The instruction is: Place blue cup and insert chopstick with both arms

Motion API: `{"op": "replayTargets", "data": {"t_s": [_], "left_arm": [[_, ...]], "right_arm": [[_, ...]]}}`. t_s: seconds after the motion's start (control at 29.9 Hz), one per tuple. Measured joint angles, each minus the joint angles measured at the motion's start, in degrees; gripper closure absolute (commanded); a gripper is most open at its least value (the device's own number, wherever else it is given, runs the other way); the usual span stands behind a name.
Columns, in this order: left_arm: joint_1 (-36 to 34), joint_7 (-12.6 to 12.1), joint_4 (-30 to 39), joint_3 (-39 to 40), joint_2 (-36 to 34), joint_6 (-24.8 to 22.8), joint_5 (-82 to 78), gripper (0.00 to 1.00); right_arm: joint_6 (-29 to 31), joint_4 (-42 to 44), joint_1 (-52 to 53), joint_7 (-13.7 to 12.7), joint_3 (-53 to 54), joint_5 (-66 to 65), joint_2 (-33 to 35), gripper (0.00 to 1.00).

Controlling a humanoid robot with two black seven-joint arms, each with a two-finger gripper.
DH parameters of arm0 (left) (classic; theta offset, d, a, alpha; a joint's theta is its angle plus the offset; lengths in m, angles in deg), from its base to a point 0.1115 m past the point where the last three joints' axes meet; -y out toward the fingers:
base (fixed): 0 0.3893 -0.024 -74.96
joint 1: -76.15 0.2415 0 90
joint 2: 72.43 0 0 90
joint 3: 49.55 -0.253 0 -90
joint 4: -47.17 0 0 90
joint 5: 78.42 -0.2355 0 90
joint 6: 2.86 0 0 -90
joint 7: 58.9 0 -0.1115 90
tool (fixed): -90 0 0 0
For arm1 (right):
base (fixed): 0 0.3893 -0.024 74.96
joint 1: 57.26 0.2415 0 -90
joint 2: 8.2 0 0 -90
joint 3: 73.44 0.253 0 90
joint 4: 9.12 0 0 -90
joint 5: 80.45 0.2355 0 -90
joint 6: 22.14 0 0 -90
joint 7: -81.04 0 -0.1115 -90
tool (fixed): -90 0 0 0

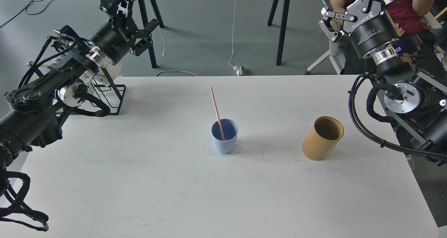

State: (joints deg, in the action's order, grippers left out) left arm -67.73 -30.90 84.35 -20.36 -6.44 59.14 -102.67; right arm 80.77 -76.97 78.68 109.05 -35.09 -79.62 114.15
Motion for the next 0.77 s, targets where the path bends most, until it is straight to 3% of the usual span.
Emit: {"op": "replayTargets", "data": {"t_s": [0.77], "left_arm": [[5.2,0.0,6.2,11.4,-5.0,0.0,0.9,0.02]], "right_arm": [[0.2,-0.6,-5.6,0.0,-1.2,-9.1,-7.4,0.00]]}}
